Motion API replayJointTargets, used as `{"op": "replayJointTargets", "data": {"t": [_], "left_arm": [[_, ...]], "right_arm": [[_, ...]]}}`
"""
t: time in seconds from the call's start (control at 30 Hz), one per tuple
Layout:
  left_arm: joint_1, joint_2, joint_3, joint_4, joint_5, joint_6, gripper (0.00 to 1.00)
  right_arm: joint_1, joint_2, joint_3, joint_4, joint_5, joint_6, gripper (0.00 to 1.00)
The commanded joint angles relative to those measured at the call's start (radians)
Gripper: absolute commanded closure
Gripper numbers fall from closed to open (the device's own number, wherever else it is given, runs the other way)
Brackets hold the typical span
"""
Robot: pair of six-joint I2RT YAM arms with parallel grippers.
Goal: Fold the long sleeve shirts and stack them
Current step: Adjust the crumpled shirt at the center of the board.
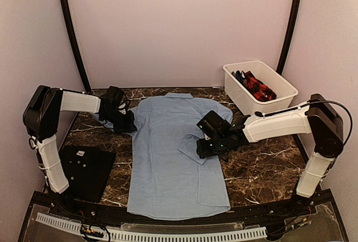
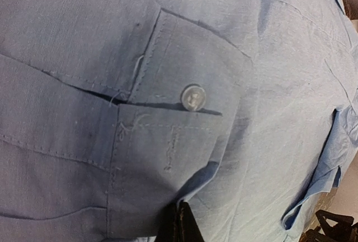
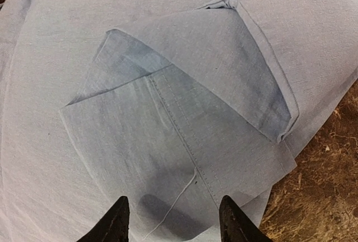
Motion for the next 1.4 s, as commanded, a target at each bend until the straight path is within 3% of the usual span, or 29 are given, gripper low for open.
{"op": "replayJointTargets", "data": {"t": [0.0, 0.47, 0.87, 1.2, 1.37], "left_arm": [[0.034, 0.014, -0.015, 0.011, -0.030, -0.004, 1.00], [0.233, 0.158, 0.197, -0.105, -0.072, 0.098, 1.00], [0.168, 0.102, 0.266, -0.174, -0.051, 0.154, 0.90], [0.129, 0.005, 0.244, -0.176, -0.121, 0.146, 0.72], [0.087, -0.041, 0.227, -0.171, -0.104, 0.140, 0.70]], "right_arm": [[-0.005, -0.029, 0.015, -0.010, 0.019, 0.012, 0.48], [-0.005, -0.070, 0.036, -0.028, 0.030, 0.010, 0.48], [0.007, -0.038, 0.100, -0.022, 0.028, -0.063, 0.45], [0.124, 0.135, 0.318, -0.114, 0.080, -0.150, 0.41], [0.182, 0.142, 0.275, -0.106, 0.032, -0.119, 0.43]]}}
